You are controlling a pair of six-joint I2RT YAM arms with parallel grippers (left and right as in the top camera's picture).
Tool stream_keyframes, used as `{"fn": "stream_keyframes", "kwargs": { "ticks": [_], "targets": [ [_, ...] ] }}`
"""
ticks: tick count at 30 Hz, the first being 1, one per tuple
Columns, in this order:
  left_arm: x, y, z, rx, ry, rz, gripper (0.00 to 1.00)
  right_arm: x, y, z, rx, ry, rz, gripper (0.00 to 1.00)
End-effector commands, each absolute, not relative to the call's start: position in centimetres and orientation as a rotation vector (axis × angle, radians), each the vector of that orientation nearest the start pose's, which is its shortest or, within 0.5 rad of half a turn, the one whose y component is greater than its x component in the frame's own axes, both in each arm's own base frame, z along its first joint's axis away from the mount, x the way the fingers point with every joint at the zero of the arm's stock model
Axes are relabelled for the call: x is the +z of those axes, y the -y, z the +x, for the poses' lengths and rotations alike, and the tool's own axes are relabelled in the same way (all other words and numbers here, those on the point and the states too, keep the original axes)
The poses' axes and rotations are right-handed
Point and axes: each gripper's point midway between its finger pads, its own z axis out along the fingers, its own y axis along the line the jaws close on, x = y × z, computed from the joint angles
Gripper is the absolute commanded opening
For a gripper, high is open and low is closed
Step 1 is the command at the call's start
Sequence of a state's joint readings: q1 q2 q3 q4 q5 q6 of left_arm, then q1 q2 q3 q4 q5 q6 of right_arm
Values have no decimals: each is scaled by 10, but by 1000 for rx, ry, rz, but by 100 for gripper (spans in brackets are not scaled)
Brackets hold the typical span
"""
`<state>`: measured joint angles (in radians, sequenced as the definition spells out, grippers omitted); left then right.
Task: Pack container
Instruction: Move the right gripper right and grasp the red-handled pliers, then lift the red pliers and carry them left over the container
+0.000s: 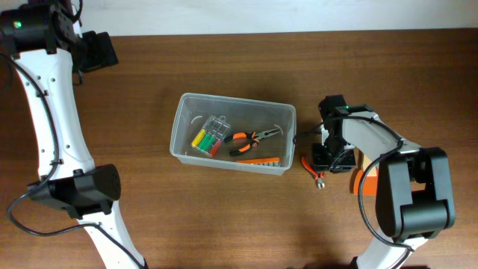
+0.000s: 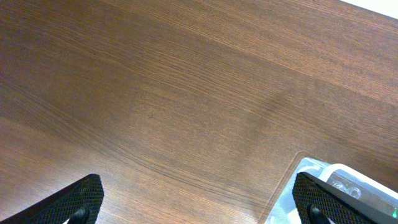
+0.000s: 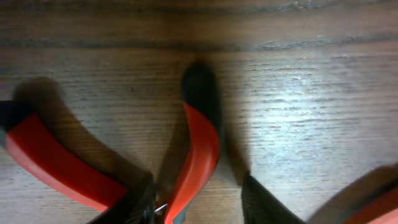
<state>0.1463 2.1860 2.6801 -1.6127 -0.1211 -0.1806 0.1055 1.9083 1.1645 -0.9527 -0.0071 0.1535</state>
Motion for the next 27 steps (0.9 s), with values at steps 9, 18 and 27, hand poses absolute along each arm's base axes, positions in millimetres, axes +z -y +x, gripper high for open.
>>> {"fn": "stream_keyframes", "kwargs": {
  "ticks": [9, 18, 27],
  "targets": [
    [287, -92, 457, 158, -2612, -491, 99, -8, -36, 289, 7, -3280, 87, 4],
    [287, -92, 457, 158, -2613, -492, 99, 19, -36, 304, -7, -3273, 90, 4],
    [287, -92, 457, 158, -2613, -492, 99, 114, -30, 357, -78, -3136, 84, 4]
  ]
}}
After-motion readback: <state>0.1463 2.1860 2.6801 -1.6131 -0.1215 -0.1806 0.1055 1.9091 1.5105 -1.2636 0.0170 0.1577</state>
